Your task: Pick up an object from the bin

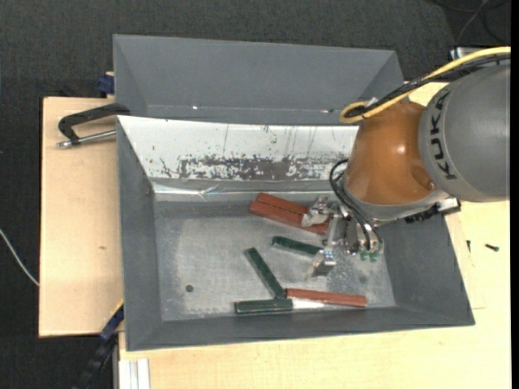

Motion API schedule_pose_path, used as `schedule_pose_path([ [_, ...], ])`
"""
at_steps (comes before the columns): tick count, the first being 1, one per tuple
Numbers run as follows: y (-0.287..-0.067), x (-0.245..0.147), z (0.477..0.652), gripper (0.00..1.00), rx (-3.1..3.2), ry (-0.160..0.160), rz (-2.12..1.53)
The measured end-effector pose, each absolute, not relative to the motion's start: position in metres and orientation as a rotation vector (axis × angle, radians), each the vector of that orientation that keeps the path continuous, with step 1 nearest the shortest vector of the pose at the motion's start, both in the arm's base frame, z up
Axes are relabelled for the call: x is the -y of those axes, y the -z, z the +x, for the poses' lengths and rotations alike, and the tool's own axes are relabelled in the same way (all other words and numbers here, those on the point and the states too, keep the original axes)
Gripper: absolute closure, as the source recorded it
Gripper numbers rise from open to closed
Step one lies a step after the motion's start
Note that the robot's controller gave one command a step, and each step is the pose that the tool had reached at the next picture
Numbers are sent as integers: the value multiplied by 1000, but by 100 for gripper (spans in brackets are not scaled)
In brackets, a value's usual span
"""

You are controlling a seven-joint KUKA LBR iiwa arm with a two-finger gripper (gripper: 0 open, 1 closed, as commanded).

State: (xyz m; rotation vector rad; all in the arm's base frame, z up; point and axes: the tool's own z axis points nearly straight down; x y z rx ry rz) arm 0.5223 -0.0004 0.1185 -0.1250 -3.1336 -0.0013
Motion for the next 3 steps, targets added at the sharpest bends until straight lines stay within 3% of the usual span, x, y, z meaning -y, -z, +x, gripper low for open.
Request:
schedule_pose_path([
  [1,-78,-7,549,100,3139,2,18],
  [2,-78,-8,549,100,3139,2,19],
  [3,-190,3,543,100,3145,1,99],
])
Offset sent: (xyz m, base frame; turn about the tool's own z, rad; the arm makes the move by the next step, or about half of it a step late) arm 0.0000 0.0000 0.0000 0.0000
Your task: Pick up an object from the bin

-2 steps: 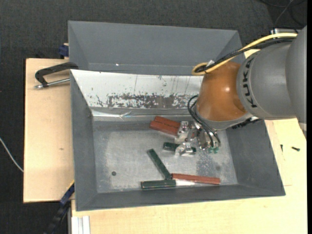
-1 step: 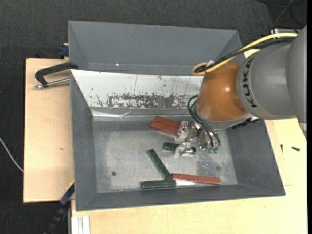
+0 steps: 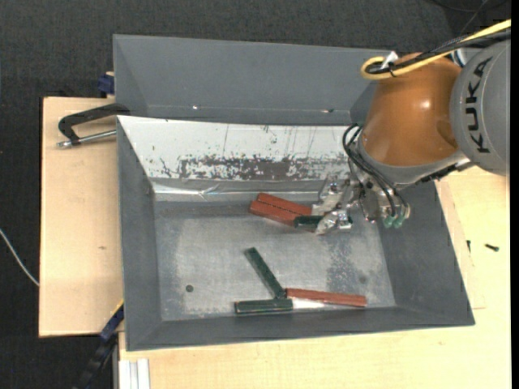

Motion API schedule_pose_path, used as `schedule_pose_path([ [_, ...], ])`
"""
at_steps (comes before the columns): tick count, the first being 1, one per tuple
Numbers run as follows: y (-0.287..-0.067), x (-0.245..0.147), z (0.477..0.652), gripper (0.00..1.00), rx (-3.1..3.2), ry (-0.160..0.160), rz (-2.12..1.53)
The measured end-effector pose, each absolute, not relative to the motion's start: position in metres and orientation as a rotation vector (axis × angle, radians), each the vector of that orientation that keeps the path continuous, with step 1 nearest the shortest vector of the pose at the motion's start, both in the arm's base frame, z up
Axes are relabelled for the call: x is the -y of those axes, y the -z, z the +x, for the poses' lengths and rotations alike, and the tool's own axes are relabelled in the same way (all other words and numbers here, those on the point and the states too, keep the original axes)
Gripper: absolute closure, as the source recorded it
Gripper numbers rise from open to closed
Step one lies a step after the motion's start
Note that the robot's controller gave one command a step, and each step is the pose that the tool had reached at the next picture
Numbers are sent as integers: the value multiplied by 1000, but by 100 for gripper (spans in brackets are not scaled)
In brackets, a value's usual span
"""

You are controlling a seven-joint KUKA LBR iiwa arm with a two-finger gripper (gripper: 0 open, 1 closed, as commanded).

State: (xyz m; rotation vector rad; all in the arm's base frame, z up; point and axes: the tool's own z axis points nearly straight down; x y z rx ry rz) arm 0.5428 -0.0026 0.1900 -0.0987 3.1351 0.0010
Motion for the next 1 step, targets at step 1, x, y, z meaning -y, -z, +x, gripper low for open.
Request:
schedule_pose_path([
  [1,-190,3,543,100,-3135,-1,-100],
])
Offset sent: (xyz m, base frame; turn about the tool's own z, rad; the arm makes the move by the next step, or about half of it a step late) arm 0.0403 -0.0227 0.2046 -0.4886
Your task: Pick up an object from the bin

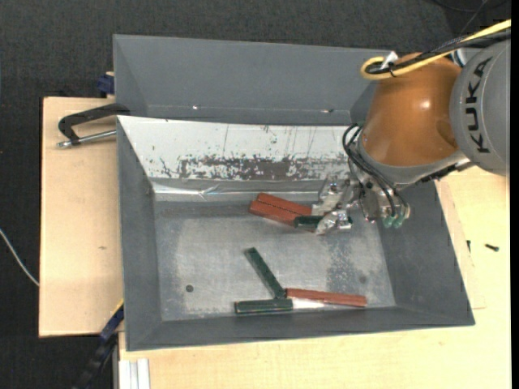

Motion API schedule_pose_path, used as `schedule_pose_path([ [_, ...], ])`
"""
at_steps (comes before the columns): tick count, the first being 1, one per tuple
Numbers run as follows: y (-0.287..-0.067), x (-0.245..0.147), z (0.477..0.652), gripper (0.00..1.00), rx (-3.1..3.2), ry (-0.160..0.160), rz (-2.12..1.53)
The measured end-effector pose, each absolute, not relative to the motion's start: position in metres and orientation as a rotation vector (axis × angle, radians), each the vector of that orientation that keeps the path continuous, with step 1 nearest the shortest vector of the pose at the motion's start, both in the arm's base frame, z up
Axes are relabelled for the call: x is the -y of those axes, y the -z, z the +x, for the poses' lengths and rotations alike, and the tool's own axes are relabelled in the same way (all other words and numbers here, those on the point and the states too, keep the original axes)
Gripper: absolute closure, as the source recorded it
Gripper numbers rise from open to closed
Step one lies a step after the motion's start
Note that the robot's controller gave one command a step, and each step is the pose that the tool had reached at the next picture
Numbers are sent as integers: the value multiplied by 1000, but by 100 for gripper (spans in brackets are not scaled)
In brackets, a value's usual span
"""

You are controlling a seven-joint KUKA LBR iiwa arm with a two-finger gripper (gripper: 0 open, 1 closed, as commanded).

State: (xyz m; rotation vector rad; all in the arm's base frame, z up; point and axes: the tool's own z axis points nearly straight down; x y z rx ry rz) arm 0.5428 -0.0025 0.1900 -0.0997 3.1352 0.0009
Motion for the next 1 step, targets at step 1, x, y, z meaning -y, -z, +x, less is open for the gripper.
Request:
schedule_pose_path([
  [1,-226,6,549,100,-3131,-2,-241],
])
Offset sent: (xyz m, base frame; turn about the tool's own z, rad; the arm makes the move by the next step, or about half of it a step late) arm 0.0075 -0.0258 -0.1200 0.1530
